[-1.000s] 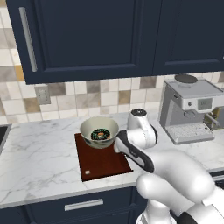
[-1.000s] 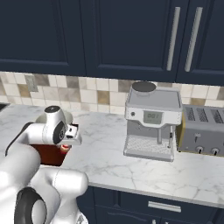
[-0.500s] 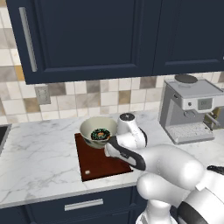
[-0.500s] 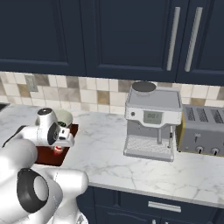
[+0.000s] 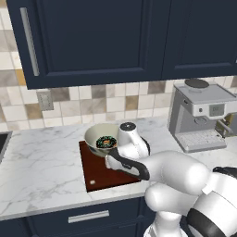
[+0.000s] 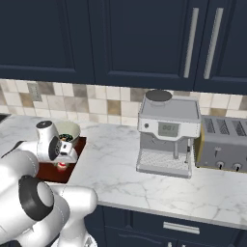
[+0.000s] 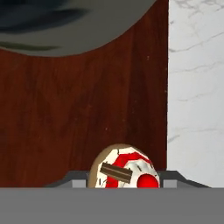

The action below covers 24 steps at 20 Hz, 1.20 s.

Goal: Place the bowl with donut and the cupcake onto the tray.

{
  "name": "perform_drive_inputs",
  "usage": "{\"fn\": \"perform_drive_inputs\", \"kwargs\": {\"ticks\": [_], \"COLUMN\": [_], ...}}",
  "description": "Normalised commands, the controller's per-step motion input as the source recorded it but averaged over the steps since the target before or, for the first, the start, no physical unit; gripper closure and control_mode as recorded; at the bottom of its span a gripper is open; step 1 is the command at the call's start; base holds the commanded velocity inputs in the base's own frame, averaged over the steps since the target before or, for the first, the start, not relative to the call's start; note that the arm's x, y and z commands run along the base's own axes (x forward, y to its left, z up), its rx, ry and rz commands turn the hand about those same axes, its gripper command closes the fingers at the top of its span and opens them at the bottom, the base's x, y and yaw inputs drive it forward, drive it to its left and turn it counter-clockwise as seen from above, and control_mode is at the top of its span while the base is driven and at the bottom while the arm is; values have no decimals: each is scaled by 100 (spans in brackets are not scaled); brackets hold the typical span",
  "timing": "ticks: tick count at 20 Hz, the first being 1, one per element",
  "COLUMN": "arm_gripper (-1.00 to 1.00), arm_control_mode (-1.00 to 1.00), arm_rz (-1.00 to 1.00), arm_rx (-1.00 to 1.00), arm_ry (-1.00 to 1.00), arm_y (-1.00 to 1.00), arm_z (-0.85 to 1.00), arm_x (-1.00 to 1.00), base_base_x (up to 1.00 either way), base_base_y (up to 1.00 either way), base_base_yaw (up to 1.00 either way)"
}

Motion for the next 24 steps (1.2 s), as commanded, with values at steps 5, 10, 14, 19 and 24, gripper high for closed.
{"fn": "perform_drive_inputs", "kwargs": {"ticks": [5,10,14,19,24], "arm_gripper": [-100,-100,-100,-100,-100], "arm_control_mode": [-100,-100,-100,-100,-100], "arm_rz": [0,0,0,0,0], "arm_rx": [0,0,0,0,4], "arm_ry": [0,-1,-2,-5,-1], "arm_y": [0,0,1,2,-15], "arm_z": [0,0,6,28,14], "arm_x": [0,-1,-1,-9,-57], "base_base_x": [0,0,0,0,0], "base_base_y": [0,0,0,0,0], "base_base_yaw": [0,0,0,0,0]}}
